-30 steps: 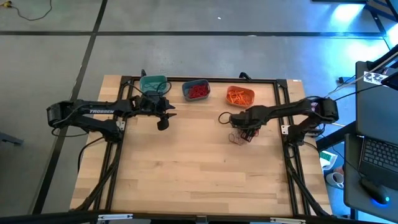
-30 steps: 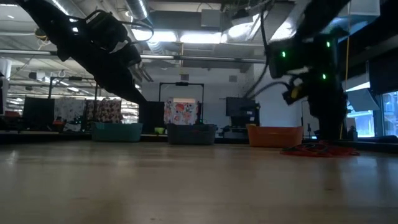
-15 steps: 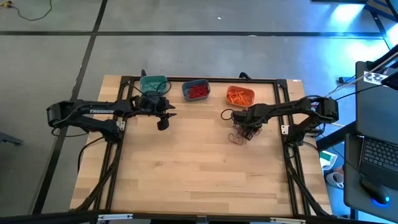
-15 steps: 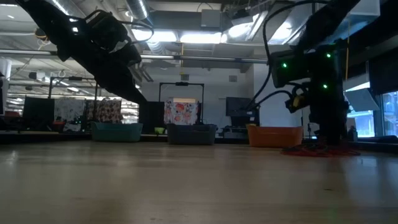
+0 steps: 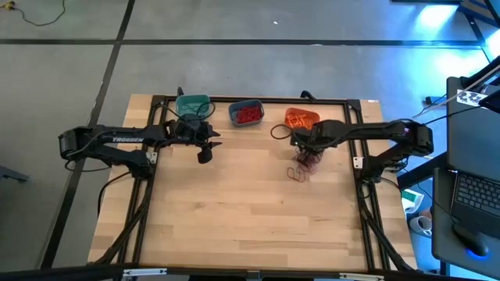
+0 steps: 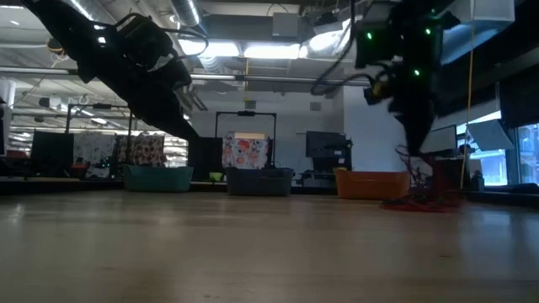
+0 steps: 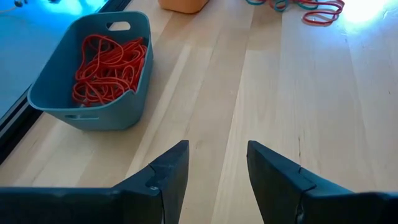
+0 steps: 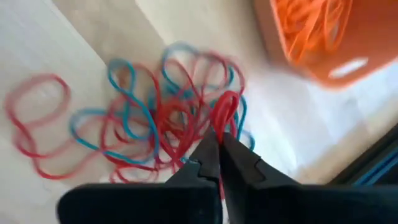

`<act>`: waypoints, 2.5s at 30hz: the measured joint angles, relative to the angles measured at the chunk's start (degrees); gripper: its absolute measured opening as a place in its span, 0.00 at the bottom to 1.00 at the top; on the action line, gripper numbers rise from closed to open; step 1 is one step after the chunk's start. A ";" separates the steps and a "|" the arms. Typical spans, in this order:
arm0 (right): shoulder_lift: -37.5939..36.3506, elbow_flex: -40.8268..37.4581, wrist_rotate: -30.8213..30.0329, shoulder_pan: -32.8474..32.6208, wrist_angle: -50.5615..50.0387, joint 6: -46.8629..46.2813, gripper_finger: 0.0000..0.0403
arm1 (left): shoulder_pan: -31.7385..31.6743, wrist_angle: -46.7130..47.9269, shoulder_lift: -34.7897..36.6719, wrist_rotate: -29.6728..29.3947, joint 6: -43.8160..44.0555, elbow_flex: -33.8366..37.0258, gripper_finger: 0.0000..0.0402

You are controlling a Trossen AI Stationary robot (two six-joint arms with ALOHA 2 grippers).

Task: Sort rubber bands into baskets

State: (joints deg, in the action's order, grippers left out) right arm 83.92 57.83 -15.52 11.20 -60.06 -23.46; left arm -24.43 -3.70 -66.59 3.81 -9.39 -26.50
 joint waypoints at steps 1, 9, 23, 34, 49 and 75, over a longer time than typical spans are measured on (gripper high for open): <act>-0.10 0.91 -0.25 0.00 -0.01 0.29 0.02 | 0.00 0.00 0.00 0.00 0.00 0.00 0.40; -0.20 6.67 -4.85 0.02 9.37 7.48 0.03 | 0.00 -0.11 0.00 0.00 -0.25 0.00 0.40; 0.46 5.83 3.19 0.02 44.24 22.63 0.05 | 0.00 -0.46 0.00 0.00 -0.31 0.00 0.40; 10.22 3.90 18.67 0.00 53.66 23.81 0.05 | 0.00 -0.42 0.00 -0.01 -0.39 0.00 0.40; 22.77 4.14 28.53 -2.75 62.15 26.98 0.44 | 0.04 -1.16 0.00 0.00 -0.18 -0.02 0.40; 30.23 4.19 16.72 -6.10 64.17 30.93 0.42 | 0.07 -1.31 0.00 0.00 0.07 -0.02 0.40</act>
State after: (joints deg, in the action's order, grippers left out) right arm 114.15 62.02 1.20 5.10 4.12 7.47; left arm -24.36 -5.01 -66.59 3.81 -9.32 -26.52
